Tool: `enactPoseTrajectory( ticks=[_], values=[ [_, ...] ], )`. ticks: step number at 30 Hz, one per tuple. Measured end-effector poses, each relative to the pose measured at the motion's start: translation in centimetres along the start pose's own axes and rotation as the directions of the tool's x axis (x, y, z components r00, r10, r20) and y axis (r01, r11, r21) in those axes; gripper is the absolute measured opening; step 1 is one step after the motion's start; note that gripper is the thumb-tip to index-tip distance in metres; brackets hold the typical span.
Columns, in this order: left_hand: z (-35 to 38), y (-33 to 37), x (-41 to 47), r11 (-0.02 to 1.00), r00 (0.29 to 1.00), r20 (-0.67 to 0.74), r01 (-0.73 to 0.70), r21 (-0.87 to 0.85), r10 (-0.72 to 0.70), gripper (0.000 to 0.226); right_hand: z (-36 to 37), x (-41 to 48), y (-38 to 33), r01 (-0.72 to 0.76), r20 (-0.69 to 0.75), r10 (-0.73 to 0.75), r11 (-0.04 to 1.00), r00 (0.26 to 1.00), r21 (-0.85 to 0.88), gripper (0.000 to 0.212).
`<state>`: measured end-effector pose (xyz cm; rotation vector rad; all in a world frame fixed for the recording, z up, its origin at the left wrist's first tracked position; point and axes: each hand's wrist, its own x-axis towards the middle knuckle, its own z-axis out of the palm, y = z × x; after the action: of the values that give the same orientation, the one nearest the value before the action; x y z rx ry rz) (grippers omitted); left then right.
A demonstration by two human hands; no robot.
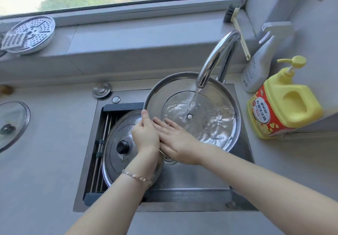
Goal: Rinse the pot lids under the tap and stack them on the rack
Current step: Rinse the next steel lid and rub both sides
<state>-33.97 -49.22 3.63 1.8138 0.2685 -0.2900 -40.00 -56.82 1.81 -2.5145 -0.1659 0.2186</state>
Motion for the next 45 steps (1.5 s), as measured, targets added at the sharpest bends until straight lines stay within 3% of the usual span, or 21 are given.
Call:
enactPoseTrajectory(
  ticks=[3,7,11,14,17,22,24,27,29,34,37,41,45],
  values=[
    [-0.3,0.4,0.5,0.998,0.998,-0.036,-0.042,0.048,0.044,0.055,-0.7,-1.9,0.3,0.076,0.107,-0.083,0.995,0.991,0.060,0.057],
    [-0.5,1.1,1.0,0.994,0.993,-0.045,-0.104,0.035,0.106,0.052,-0.7,-4.9,1.5,0.137,0.124,-0.128,0.989,0.984,-0.060,0.057],
    [-1.3,2.0,1.7,0.962,0.964,-0.067,-0.247,0.116,0.255,0.054,0.2,-8.6,4.7,0.117,-0.028,-0.125,0.973,0.992,-0.201,0.049],
    [-1.7,2.3,1.7,0.952,0.956,-0.073,-0.271,0.143,0.283,0.054,0.1,-10.0,8.4,-0.025,-0.145,-0.030,0.931,0.989,-0.363,0.066],
    [-1.4,1.9,1.3,0.961,0.963,-0.108,-0.228,0.154,0.246,0.056,0.2,-9.5,8.1,-0.162,-0.353,0.015,0.906,0.935,-0.392,0.047],
    [-0.9,1.9,1.1,0.963,0.960,-0.141,-0.218,0.158,0.240,0.057,4.1,-9.4,3.0,-0.036,-0.292,-0.010,0.988,0.956,-0.150,0.050],
    [-1.2,1.9,1.3,0.961,0.959,-0.137,-0.229,0.153,0.250,0.057,3.7,-9.3,4.3,-0.006,-0.301,-0.056,0.980,0.952,-0.201,0.047],
    [-2.0,2.3,1.7,0.956,0.953,-0.143,-0.244,0.164,0.267,0.057,1.8,-9.4,7.9,-0.171,-0.432,0.003,0.921,0.902,-0.350,0.045],
    [-2.1,2.3,1.6,0.952,0.952,-0.138,-0.249,0.176,0.274,0.057,1.4,-9.3,8.2,-0.256,-0.481,0.059,0.899,0.875,-0.355,0.048],
    [-2.1,1.7,1.9,0.960,0.973,-0.106,-0.178,0.217,0.204,0.057,4.2,-9.1,4.5,0.059,-0.398,-0.173,0.958,0.901,-0.282,0.032],
    [-2.5,2.1,3.4,0.928,0.989,0.039,-0.147,0.342,0.142,0.057,2.9,-9.9,7.1,0.069,-0.435,-0.205,0.949,0.877,-0.307,0.016],
    [-2.6,4.1,4.8,0.879,0.981,0.193,-0.073,0.471,-0.022,0.044,2.1,-10.9,8.4,0.089,-0.434,-0.267,0.918,0.860,-0.387,0.016],
    [-2.2,3.9,1.0,0.986,0.949,0.271,0.142,0.086,-0.160,0.013,2.9,-10.6,6.4,0.071,-0.537,-0.282,0.922,0.795,-0.380,0.012]
  ],
)
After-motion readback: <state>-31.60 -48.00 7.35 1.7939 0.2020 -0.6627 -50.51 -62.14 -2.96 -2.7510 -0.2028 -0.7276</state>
